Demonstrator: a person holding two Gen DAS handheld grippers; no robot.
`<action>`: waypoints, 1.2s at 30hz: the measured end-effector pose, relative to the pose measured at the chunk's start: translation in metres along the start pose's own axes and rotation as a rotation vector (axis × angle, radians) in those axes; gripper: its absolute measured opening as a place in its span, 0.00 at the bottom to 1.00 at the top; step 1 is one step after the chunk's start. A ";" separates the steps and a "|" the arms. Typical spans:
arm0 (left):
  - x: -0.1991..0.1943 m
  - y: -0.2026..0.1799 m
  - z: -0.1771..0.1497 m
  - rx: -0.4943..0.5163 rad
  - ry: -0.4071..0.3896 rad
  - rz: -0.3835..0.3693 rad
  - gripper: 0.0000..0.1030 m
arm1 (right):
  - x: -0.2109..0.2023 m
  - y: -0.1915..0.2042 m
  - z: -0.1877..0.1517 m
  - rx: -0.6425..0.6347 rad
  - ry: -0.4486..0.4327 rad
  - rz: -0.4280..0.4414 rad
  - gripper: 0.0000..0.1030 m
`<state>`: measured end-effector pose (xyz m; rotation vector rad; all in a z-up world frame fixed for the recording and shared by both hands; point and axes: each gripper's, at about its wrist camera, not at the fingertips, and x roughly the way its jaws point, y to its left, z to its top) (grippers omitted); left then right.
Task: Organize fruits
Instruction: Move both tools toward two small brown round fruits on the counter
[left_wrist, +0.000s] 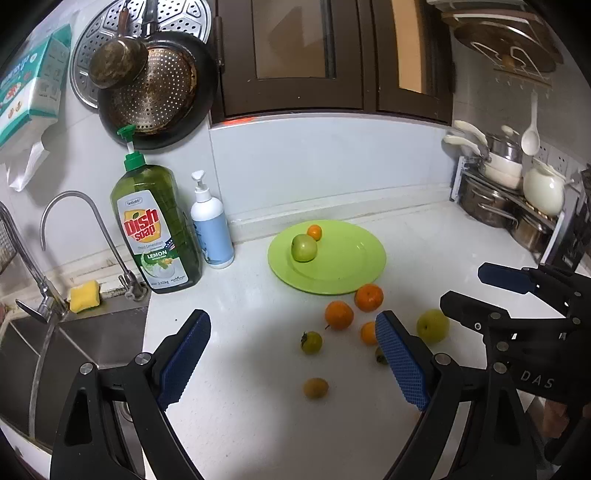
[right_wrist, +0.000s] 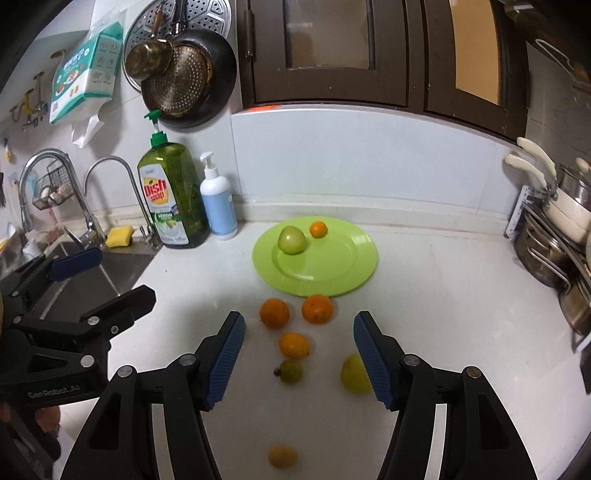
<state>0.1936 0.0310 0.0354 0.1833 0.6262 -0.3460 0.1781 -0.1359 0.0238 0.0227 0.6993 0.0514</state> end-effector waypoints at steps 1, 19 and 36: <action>-0.001 0.000 -0.003 0.005 -0.001 -0.001 0.89 | -0.001 0.000 -0.003 0.006 0.002 -0.001 0.61; 0.016 -0.013 -0.062 0.154 0.078 -0.093 0.88 | 0.003 0.009 -0.073 0.045 0.141 -0.098 0.61; 0.060 -0.015 -0.085 0.198 0.181 -0.135 0.70 | 0.036 0.012 -0.116 0.179 0.324 -0.051 0.46</action>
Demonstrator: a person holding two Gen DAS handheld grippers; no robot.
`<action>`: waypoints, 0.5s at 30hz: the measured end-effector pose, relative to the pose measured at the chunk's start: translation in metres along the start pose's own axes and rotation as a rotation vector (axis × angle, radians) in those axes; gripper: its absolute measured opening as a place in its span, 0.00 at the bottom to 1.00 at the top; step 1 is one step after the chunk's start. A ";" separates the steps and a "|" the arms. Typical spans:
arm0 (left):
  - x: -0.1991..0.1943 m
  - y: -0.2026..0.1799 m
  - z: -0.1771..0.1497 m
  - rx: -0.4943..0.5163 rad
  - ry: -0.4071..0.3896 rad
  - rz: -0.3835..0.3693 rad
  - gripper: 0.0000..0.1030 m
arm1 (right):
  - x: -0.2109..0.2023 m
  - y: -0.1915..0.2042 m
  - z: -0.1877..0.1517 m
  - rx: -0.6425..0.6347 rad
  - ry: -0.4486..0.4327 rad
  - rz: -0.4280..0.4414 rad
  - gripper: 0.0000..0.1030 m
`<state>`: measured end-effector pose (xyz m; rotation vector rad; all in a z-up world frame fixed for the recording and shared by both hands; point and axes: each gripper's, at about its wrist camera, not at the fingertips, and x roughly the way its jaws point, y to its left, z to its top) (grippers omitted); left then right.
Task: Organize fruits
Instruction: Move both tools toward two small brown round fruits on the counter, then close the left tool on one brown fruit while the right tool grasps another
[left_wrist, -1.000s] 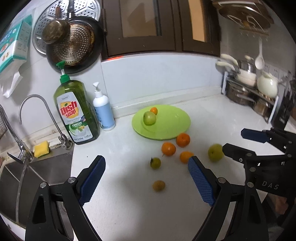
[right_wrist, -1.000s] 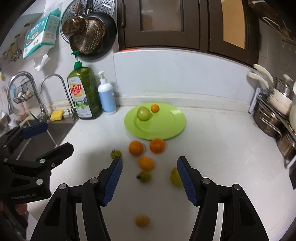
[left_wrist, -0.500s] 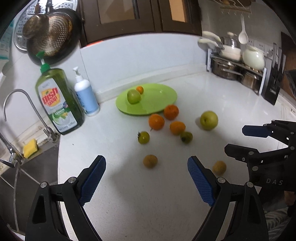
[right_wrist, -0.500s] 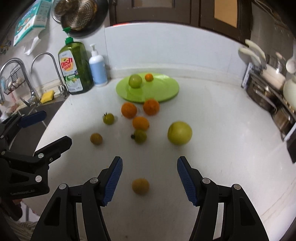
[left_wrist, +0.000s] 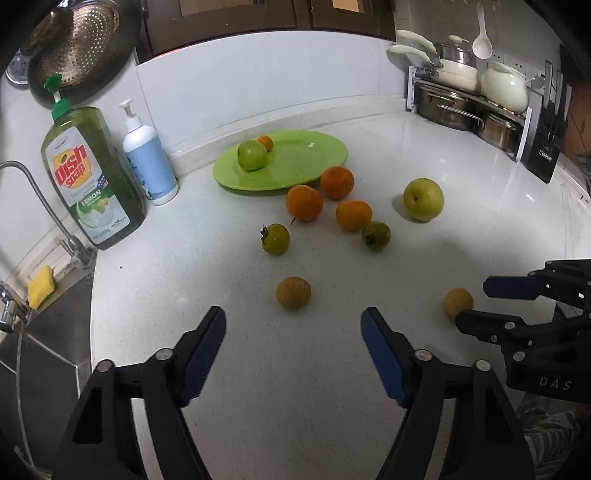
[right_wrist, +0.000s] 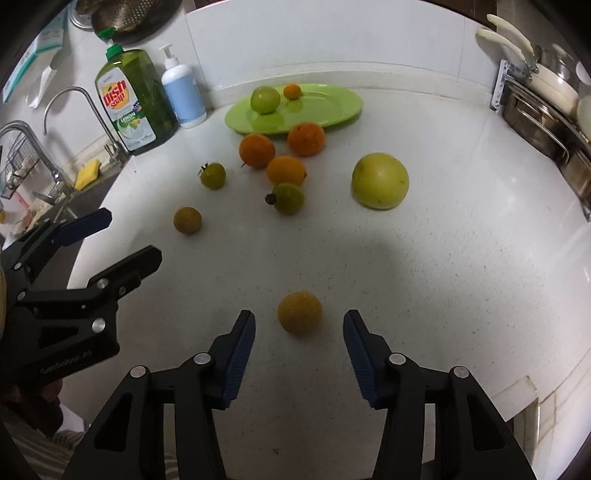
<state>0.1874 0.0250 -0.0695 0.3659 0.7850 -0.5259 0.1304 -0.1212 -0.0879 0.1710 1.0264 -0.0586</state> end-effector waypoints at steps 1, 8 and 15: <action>0.002 0.001 0.001 -0.002 0.001 -0.002 0.69 | 0.001 0.001 0.000 -0.001 0.004 -0.003 0.46; 0.025 0.007 0.009 0.007 0.019 -0.019 0.56 | 0.010 0.004 0.005 0.010 0.026 -0.011 0.38; 0.046 0.009 0.009 0.004 0.061 -0.052 0.42 | 0.019 0.004 0.009 0.022 0.056 -0.022 0.31</action>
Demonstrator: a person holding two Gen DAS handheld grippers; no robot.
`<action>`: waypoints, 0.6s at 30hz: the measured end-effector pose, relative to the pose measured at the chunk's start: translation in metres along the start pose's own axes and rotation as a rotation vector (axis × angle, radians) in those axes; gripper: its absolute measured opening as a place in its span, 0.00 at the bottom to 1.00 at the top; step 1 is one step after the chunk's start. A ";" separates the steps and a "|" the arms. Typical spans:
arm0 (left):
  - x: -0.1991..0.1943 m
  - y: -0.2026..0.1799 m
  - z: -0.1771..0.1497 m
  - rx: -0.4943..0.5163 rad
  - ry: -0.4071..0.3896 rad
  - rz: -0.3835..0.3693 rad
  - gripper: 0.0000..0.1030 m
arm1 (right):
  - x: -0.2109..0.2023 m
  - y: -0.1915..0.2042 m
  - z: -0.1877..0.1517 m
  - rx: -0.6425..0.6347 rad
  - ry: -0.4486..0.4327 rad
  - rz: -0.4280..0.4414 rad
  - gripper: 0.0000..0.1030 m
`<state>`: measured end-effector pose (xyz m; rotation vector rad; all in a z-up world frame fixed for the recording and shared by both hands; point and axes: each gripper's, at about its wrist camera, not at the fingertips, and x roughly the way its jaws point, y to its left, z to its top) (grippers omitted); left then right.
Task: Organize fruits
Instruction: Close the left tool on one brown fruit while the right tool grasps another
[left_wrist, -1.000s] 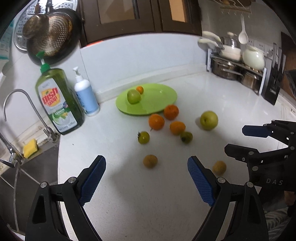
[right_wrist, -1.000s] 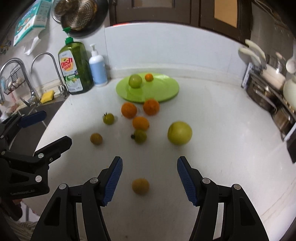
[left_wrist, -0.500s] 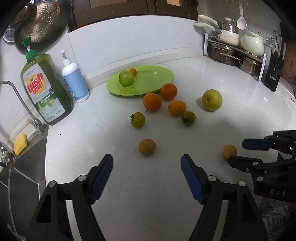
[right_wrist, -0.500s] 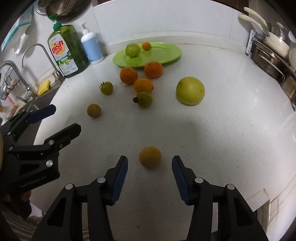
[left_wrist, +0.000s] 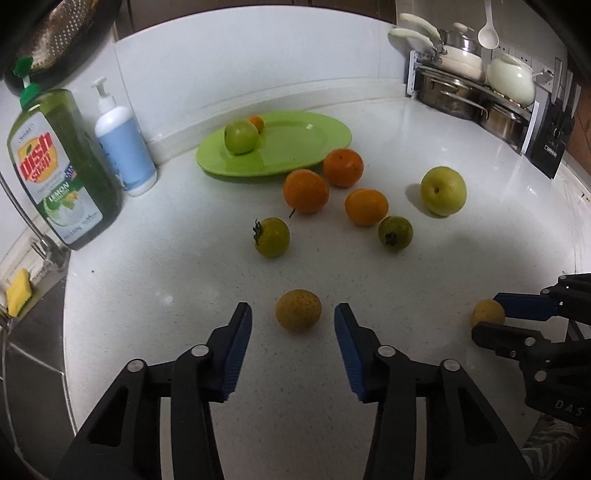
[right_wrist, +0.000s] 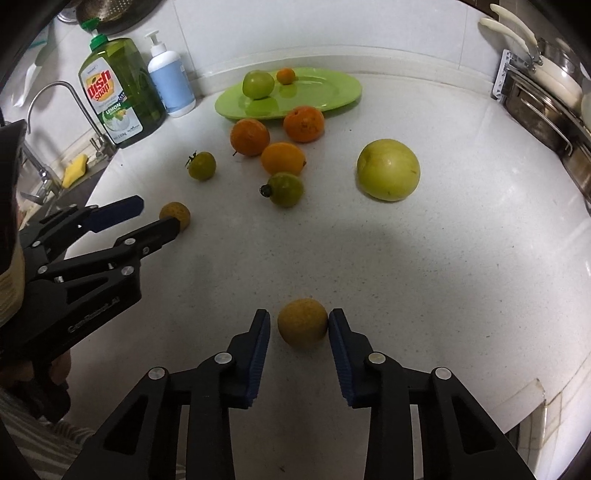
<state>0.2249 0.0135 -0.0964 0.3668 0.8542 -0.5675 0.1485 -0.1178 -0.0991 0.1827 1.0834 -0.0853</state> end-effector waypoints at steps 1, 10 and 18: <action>0.002 0.001 0.000 -0.005 0.001 -0.004 0.41 | 0.000 0.000 0.000 0.000 0.001 -0.003 0.29; 0.012 0.001 0.002 -0.021 0.008 -0.029 0.28 | 0.000 0.003 0.001 -0.012 -0.006 -0.015 0.29; -0.003 0.000 0.001 -0.024 -0.013 -0.025 0.27 | -0.003 0.002 0.003 -0.021 -0.023 0.002 0.29</action>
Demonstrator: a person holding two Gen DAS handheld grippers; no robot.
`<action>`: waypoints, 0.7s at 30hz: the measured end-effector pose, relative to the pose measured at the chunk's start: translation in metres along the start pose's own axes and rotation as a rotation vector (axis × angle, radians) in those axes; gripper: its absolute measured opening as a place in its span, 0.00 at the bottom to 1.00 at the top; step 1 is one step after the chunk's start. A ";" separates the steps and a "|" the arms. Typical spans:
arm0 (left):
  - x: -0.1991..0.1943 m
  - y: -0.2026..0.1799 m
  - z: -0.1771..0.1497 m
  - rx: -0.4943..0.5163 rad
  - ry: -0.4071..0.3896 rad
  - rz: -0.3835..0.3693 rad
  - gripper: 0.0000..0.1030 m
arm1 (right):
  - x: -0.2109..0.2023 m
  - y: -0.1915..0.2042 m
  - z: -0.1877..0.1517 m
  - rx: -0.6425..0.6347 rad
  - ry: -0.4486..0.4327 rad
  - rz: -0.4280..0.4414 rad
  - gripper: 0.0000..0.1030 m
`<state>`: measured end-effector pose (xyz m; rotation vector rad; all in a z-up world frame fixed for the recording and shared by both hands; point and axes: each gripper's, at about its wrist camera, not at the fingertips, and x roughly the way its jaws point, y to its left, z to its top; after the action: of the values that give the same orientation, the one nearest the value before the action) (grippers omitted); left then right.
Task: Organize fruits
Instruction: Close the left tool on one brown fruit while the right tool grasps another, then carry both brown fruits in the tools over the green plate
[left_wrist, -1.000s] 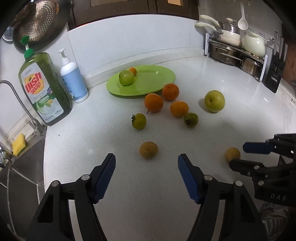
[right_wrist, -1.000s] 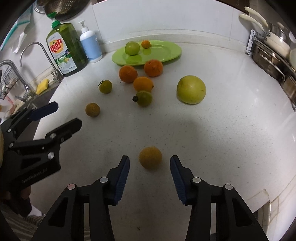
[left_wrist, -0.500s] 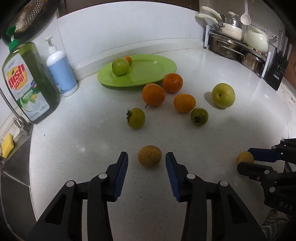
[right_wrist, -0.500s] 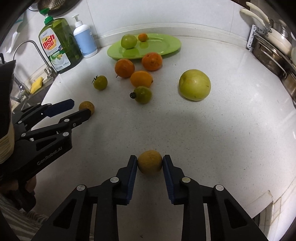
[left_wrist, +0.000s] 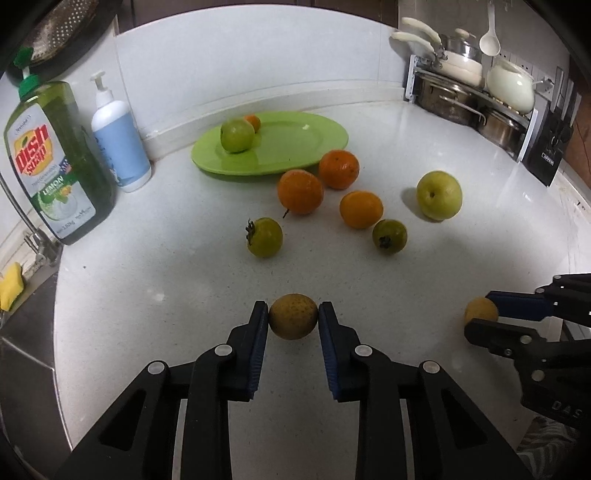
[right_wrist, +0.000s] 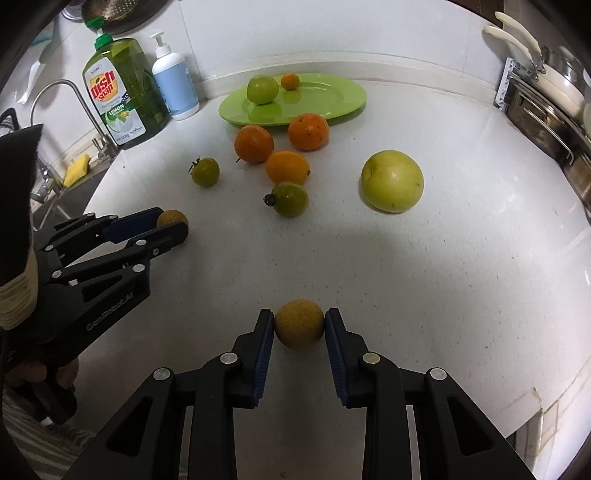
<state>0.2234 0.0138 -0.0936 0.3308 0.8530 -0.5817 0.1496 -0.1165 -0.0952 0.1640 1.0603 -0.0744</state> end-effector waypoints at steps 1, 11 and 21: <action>-0.003 -0.001 0.000 0.000 -0.006 0.001 0.27 | -0.001 0.000 0.000 -0.001 -0.003 0.003 0.29; -0.034 -0.013 0.005 -0.028 -0.055 0.027 0.27 | -0.014 -0.007 0.011 -0.038 -0.060 0.040 0.29; -0.062 -0.034 0.009 -0.063 -0.108 0.082 0.27 | -0.038 -0.014 0.025 -0.112 -0.146 0.080 0.29</action>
<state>0.1759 0.0036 -0.0408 0.2731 0.7491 -0.4911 0.1512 -0.1354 -0.0517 0.0981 0.9091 0.0451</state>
